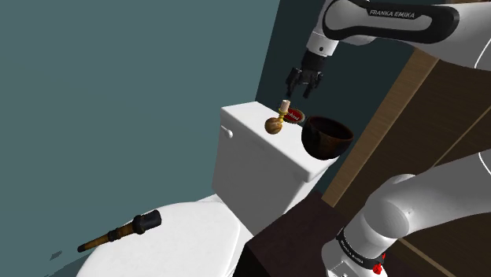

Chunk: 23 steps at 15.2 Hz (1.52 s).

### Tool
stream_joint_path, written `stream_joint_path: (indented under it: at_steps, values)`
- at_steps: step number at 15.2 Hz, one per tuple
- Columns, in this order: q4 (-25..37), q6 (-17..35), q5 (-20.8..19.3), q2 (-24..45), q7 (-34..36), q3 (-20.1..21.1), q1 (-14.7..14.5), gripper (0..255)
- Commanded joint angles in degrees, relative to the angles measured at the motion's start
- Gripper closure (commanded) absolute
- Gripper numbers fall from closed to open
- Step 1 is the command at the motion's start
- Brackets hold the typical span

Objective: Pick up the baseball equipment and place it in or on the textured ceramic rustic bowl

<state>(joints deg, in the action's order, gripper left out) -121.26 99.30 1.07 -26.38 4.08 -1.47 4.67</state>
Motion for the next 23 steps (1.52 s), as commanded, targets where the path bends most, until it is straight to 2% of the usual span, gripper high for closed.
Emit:
stream_joint_path:
  at_steps: [1,7,15,22,23]
  values:
    - [-2.0,3.7,2.1,1.8,0.0,-0.6,-0.3,0]
    - [-7.0,13.1,8.4,7.2,-2.1,-2.7,-1.3,0]
    - [-11.3,19.1,9.1,8.8,-2.5,-2.2,-1.7,0]
    - [-11.3,19.1,9.1,8.8,-2.5,-2.2,-1.7,0]
    - [-11.3,19.1,9.1,8.8,-2.5,-2.2,-1.7,255]
